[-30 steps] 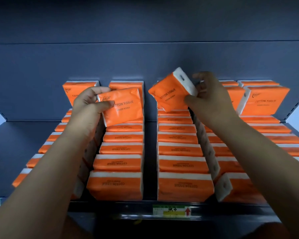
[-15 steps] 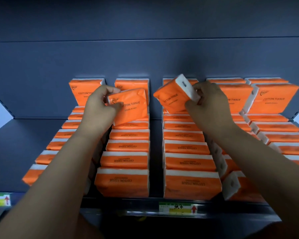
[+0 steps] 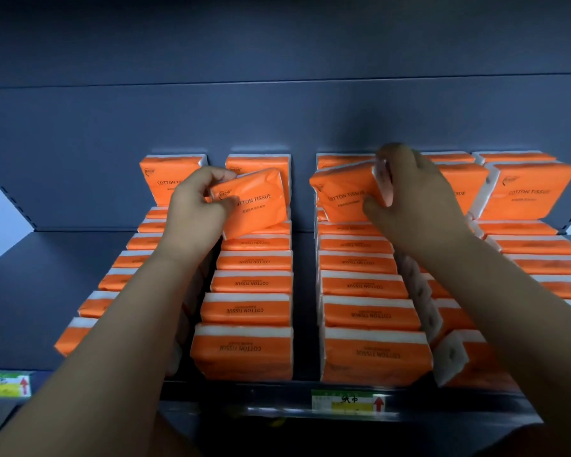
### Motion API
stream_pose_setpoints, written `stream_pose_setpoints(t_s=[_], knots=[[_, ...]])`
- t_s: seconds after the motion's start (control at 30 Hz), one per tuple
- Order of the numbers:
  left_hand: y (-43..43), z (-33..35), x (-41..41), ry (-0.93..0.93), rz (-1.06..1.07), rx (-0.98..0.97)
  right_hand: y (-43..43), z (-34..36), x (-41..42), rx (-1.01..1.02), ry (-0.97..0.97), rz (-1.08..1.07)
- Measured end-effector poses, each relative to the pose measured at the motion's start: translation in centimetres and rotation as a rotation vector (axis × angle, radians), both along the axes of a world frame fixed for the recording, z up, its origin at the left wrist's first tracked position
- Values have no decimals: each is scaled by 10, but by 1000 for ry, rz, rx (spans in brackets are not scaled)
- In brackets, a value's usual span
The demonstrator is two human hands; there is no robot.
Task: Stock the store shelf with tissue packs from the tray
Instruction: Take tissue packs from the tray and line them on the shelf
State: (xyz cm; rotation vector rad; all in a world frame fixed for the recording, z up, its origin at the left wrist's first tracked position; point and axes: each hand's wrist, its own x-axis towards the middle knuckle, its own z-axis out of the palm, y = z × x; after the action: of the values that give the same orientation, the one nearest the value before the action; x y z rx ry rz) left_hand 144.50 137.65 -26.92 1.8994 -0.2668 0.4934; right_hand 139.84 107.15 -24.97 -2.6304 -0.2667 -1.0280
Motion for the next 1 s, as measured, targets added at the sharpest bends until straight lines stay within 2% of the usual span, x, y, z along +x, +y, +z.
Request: stream_pose_setpoints(t_s=[0.13, 0.43, 0.67, 0.83, 1.0], knots=[[1, -5, 11, -21, 7, -9, -5, 1, 3, -22, -47, -37], [-4, -9, 18, -176, 53, 108, -11, -1, 4, -102, -34, -61], [-7, -15, 26, -132, 102, 57, -16, -9, 15, -165, -51, -117], [-9, -16, 28, -13, 116, -76, -14, -13, 16, -181, -53, -63], [-12, -13, 22, -9, 121, -98, -14, -16, 20, -166, -71, -41]])
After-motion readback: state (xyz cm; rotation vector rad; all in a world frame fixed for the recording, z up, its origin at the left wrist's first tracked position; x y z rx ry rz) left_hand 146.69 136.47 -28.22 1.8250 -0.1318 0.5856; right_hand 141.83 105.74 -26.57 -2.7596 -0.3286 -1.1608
